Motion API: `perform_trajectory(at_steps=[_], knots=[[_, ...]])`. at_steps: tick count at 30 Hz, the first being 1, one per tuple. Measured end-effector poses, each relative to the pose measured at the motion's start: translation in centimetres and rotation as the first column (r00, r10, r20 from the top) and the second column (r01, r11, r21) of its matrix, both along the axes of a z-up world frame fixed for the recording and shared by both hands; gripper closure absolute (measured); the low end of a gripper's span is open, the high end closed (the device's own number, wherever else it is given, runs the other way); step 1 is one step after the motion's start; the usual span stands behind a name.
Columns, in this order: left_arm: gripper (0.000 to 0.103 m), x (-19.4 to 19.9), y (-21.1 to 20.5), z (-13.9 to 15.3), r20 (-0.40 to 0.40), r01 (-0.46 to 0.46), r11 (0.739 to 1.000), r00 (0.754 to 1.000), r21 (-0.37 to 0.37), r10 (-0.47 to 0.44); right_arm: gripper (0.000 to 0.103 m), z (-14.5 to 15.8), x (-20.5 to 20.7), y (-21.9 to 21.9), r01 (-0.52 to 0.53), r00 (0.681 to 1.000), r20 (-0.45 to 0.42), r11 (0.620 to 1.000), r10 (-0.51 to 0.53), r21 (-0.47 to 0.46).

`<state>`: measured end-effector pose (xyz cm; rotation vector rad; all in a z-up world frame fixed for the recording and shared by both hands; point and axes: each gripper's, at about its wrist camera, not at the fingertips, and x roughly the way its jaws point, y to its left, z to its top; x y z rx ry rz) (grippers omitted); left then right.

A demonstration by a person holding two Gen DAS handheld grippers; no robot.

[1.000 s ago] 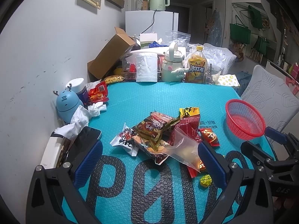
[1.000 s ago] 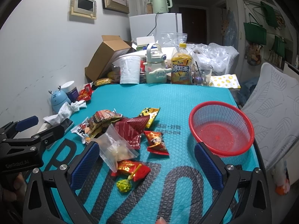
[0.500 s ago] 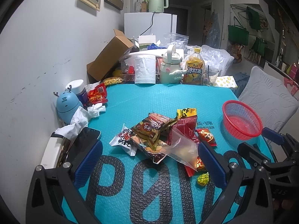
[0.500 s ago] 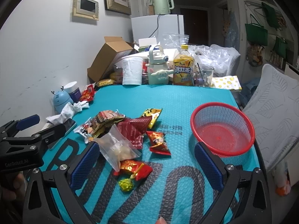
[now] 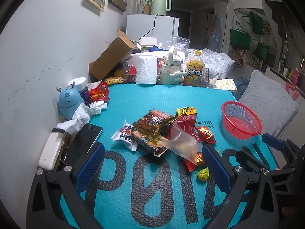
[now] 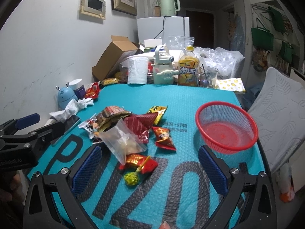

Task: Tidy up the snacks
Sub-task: 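Grasp the green-wrapped lollipop with the right tool while the left tool approaches the red candy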

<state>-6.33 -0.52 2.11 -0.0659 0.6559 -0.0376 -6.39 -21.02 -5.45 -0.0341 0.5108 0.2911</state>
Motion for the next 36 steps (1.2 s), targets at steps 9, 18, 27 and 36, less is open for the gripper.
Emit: perform_trajectory(at_steps=[9, 18, 27, 36], knots=[[0.0, -1.1, 0.9, -1.8, -0.03, -0.001, 1.0, 1.0, -0.024, 0.001, 0.0, -2.4, -0.6, 0.9, -0.025, 0.999, -0.039, 1.0, 0.025, 0.007], [0.0, -1.3, 1.8, -4.5, -0.082, 0.003, 1.0, 0.997, -0.029, -0.006, 0.0, -5.6, 0.3, 1.9, -0.074, 0.986, -0.145, 0.995, 0.082, 0.062], [0.0, -0.6, 2.5, -6.1, -0.112, 0.001, 1.0, 0.994, -0.029, -0.004, 0.016, -8.1, 2.3, 2.4, -0.081, 0.962, -0.251, 0.988, 0.111, 0.128], [0.0, 1.1, 2.6, -7.1, -0.151, 0.004, 0.999, 0.988, -0.039, -0.01, 0.044, -9.4, 3.9, 2.9, -0.073, 0.943, -0.314, 0.989, 0.111, 0.13]])
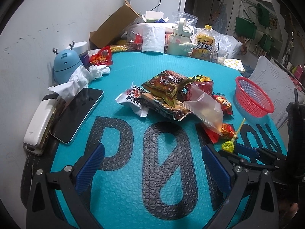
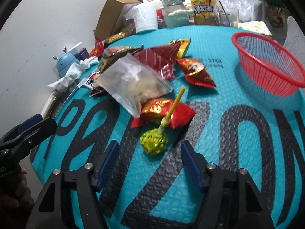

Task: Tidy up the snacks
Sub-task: 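Grasp the green-wrapped lollipop with the right tool while the left tool approaches the red candy, then grasp the red wrapped candy with the left tool and lift it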

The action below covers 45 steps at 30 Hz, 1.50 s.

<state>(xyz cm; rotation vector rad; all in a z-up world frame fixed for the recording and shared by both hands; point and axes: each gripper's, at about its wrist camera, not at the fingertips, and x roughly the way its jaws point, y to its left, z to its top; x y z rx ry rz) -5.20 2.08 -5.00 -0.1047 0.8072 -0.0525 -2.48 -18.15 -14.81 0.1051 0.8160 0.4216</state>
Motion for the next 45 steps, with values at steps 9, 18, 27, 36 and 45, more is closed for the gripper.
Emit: perform_trajectory(at_steps=[9, 18, 27, 36, 45], knots=[[0.0, 1.7, -1.2, -0.7, -0.038, 0.039, 0.999, 0.998, -0.028, -0.04, 0.076, -0.2, 0.3, -0.2, -0.03, 1.0, 0.005, 0.999, 0.03, 0.011], [0.0, 3.4, -5.1, -1.1, -0.072, 0.143, 0.988, 0.987, -0.05, -0.147, 0.076, 0.6, -0.9, -3.6, 0.005, 1.0, 0.023, 1.0, -0.006, 0.031], [0.0, 5.0, -9.2, -1.7, -0.08, 0.244, 0.966, 0.965, -0.081, -0.25, 0.076, 1.1, -1.4, -7.3, 0.071, 0.996, 0.047, 0.997, -0.072, 0.027], [0.0, 7.2, -12.4, -3.4, -0.125, 0.289, 0.954, 0.947, -0.074, -0.296, 0.076, 1.0, -1.3, -9.9, 0.117, 0.992, 0.042, 0.992, -0.119, 0.05], [0.015, 8.4, -13.7, -4.5, -0.177, 0.307, 0.952, 0.937, 0.006, -0.301, 0.076, 0.8, -1.0, -11.3, 0.169, 0.985, 0.037, 0.983, -0.171, 0.068]])
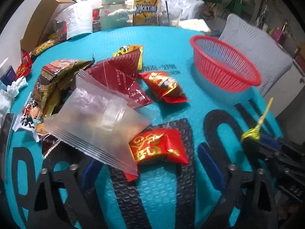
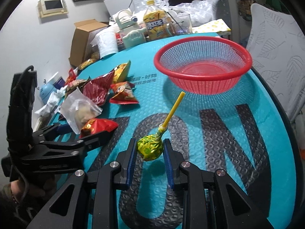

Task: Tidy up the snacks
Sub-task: 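Grasp the red wrapped candy with the left tool and lift it, then carry the lollipop and red candy over the red mesh basket with both tools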

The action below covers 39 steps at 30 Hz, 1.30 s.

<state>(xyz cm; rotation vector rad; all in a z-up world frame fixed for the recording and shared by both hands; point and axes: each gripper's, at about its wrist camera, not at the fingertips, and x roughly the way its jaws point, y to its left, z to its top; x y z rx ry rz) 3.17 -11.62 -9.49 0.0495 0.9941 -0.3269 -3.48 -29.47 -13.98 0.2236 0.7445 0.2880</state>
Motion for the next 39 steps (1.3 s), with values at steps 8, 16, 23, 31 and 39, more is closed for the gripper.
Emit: perform_trajectory(at_steps=[8, 16, 23, 31, 39], knots=[[0.041, -0.1, -0.6, -0.1, 0.03, 0.042, 0.999, 0.999, 0.012, -0.043, 0.076, -0.4, 0.1, -0.5, 0.015, 1.0, -0.012, 1.0, -0.015, 0.008], [0.051, -1.0, 0.1, 0.2, 0.014, 0.057, 0.998, 0.998, -0.039, -0.057, 0.076, -0.5, 0.0, -0.1, 0.0, 1.0, -0.016, 1.0, 0.001, 0.015], [0.052, -2.5, 0.9, 0.7, -0.018, 0.108, 0.985, 0.994, -0.133, -0.111, 0.076, -0.5, -0.5, 0.7, -0.013, 1.0, -0.015, 1.0, 0.013, 0.027], [0.052, -4.3, 1.6, 2.7, 0.047, 0.146, 0.975, 0.989, -0.166, -0.14, 0.076, 0.1, -1.9, 2.0, -0.023, 1.0, 0.005, 0.999, 0.023, 0.026], [0.052, -6.1, 1.7, 4.4, 0.116, 0.196, 0.964, 0.977, -0.181, -0.177, 0.076, 1.2, -3.5, 2.7, -0.023, 0.999, 0.036, 1.0, 0.022, 0.007]])
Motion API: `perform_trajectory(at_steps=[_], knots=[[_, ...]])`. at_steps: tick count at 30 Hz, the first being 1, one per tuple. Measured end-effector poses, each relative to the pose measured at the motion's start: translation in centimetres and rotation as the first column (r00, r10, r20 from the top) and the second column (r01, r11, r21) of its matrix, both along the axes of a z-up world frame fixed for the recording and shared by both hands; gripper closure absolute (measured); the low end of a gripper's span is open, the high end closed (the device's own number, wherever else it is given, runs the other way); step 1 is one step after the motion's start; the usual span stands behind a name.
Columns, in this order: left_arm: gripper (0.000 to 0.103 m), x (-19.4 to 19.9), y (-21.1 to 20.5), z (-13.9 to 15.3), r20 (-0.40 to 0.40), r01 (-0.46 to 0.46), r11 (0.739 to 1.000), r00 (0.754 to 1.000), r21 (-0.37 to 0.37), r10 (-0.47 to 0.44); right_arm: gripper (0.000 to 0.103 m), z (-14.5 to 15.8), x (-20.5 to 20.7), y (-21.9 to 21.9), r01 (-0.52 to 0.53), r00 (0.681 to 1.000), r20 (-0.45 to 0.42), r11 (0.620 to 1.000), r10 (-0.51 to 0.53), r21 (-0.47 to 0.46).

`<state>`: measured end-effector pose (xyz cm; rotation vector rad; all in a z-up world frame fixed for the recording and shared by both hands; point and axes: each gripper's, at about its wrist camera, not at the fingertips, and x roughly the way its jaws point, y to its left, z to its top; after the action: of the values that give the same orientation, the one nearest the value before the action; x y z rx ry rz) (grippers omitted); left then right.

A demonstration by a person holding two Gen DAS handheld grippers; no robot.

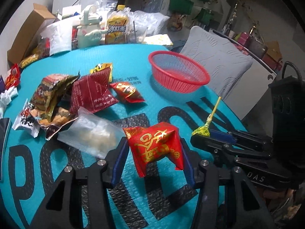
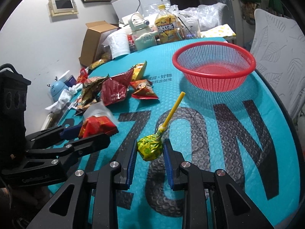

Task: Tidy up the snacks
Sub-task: 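Carry the lollipop and red candy over the red mesh basket with both tools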

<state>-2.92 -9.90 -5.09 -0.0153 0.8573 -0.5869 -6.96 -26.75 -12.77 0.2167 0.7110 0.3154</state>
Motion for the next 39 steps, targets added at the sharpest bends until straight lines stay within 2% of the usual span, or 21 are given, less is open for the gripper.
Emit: perform_trajectory(at_steps=[10, 21, 29, 39], knots=[[0.052, -0.9, -1.0, 1.8, 0.064, 0.08, 0.996, 0.995, -0.03, -0.078, 0.076, 1.5, -2.4, -0.5, 0.041, 0.999, 0.032, 0.999, -0.041, -0.011], [0.052, -0.1, -3.6, 4.0, 0.12, 0.165, 0.984, 0.98, -0.063, -0.157, 0.076, 3.9, -4.0, -2.3, 0.11, 0.99, 0.089, 0.994, -0.108, -0.023], [0.052, 1.5, -5.9, 5.3, 0.139, 0.202, 0.977, 0.972, -0.067, -0.192, 0.076, 5.3, -3.0, -4.3, 0.131, 0.985, 0.118, 0.99, -0.124, -0.051], [0.052, 5.1, -9.6, 6.6, 0.161, 0.202, 0.979, 0.968, -0.042, -0.193, 0.076, 6.1, 0.0, -6.9, 0.123, 0.986, 0.124, 0.99, -0.114, -0.073]])
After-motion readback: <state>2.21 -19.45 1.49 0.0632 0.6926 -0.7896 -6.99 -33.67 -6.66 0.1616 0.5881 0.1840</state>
